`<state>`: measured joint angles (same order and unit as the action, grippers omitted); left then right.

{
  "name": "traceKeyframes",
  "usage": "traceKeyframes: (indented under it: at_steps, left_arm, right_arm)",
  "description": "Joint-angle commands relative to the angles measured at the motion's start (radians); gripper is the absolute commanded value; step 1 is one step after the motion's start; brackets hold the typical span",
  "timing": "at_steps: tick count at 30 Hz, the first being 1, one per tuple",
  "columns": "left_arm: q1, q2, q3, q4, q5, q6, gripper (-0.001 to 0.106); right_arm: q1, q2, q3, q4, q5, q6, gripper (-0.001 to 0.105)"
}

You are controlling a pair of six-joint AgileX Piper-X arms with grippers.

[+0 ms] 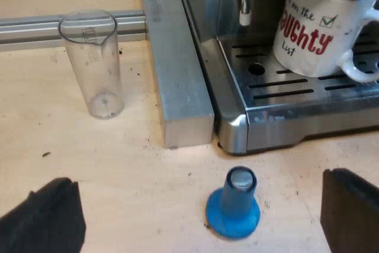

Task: Place mug into machine

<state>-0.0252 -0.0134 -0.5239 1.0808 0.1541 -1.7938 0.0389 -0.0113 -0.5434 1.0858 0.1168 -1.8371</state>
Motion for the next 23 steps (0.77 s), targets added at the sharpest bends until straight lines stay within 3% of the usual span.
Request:
traceKeyframes:
  at_steps: [1, 8, 23]
  left_arm:
    - [0.000, -0.137, 0.001, -0.044, -0.013, 0.006, 0.082]
    - [0.000, -0.137, 0.027, -0.098, -0.011, 0.004, 0.082]
    - [0.000, -0.137, 0.028, -0.101, -0.011, 0.004, 0.082]
  right_arm:
    - [-0.004, -0.040, -0.004, -0.012, -0.001, -0.007, 0.070]
    - [-0.004, -0.040, -0.004, -0.012, -0.001, -0.007, 0.070]
    - [-0.004, -0.040, -0.004, -0.012, -0.001, -0.007, 0.070]
